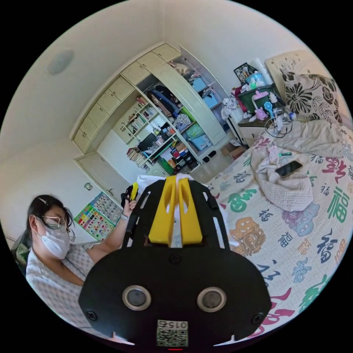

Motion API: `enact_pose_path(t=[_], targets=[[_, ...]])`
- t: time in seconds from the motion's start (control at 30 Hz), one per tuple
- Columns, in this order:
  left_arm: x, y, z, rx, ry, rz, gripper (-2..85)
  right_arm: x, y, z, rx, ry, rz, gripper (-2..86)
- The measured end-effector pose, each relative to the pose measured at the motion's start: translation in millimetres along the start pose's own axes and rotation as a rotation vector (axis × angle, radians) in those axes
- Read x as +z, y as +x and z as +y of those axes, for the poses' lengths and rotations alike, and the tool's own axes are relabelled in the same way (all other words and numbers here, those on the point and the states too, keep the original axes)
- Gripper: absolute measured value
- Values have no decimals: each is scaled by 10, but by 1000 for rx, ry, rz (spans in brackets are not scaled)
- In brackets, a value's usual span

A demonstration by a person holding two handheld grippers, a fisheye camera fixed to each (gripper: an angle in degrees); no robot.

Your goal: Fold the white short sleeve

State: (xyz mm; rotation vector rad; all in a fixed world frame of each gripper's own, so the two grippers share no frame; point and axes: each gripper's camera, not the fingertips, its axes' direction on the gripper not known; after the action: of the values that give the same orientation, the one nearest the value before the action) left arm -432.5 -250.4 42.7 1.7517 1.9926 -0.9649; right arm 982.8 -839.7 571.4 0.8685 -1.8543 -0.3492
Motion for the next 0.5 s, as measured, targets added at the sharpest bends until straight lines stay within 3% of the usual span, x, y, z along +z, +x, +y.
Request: enact_pose_path(t=[0.1,0.2,0.27,0.37,0.43,0.5], targets=[[-379,175,19,94,71,48,-9,-225,11,85,-27,39,31,-4],[-704,135,288,90,10,-57,-8,-208,328,460,64,-55,88,-4],[-805,-172,598,-34,-118,-141,-6,-47,809,857,228,-218,143,-3],[-703,-648,997,-214,-269,-168,9,35,1364,1269,434,-316,210,-4],[-528,-850,1186,-258,-368,-266,49,4,1581,1348,575,-296,181,-4],[-307,-1056,1344,-311,-453,-300,76,-13,1635,1354,563,-258,146,-4]])
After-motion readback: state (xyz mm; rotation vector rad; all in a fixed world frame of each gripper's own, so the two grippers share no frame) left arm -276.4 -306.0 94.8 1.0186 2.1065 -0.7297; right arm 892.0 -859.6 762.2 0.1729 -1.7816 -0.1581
